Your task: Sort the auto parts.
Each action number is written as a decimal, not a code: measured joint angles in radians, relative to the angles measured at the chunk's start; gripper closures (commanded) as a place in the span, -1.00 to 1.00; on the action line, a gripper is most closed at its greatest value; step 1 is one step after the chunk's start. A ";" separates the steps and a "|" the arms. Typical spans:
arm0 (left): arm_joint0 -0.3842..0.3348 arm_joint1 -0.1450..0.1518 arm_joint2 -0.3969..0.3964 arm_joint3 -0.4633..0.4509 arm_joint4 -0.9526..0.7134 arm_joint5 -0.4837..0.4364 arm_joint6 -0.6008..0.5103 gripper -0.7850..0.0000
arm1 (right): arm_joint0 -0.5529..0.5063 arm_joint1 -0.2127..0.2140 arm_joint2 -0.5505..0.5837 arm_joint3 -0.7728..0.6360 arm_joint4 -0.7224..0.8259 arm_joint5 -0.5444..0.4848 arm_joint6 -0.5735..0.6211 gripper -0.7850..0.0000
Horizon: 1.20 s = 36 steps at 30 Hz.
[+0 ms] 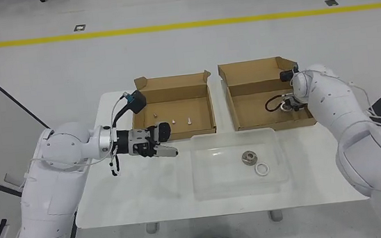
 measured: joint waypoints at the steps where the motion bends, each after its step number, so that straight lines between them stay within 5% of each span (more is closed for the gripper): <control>1: 0.000 0.000 0.000 0.000 0.000 0.000 0.000 -1.00 | 0.002 -0.003 -0.001 0.007 -0.001 -0.001 -0.002 0.60; 6: 0.000 0.000 0.000 0.000 0.000 0.000 0.000 -1.00 | 0.017 -0.017 0.001 0.041 0.000 -0.010 -0.022 0.40; 11: 0.000 0.000 0.000 0.000 0.000 0.000 0.000 -1.00 | 0.038 -0.021 0.012 0.056 0.008 -0.046 -0.052 -0.06; 14: 0.000 0.000 0.000 0.000 0.000 0.000 0.000 -1.00 | 0.049 -0.019 0.019 0.055 0.008 -0.070 -0.066 -0.92; 15: 0.000 0.000 0.000 0.000 0.000 0.000 0.000 -1.00 | 0.052 -0.018 0.022 0.053 0.008 -0.078 -0.070 -1.00; 28: 0.000 0.000 0.000 0.000 0.000 0.000 0.000 -1.00 | 0.061 0.051 0.090 -0.091 0.006 -0.296 -0.099 -1.00; 36: 0.000 0.000 0.000 0.000 0.000 0.000 0.000 -1.00 | -0.085 0.173 0.242 -0.458 0.018 -0.445 0.000 -1.00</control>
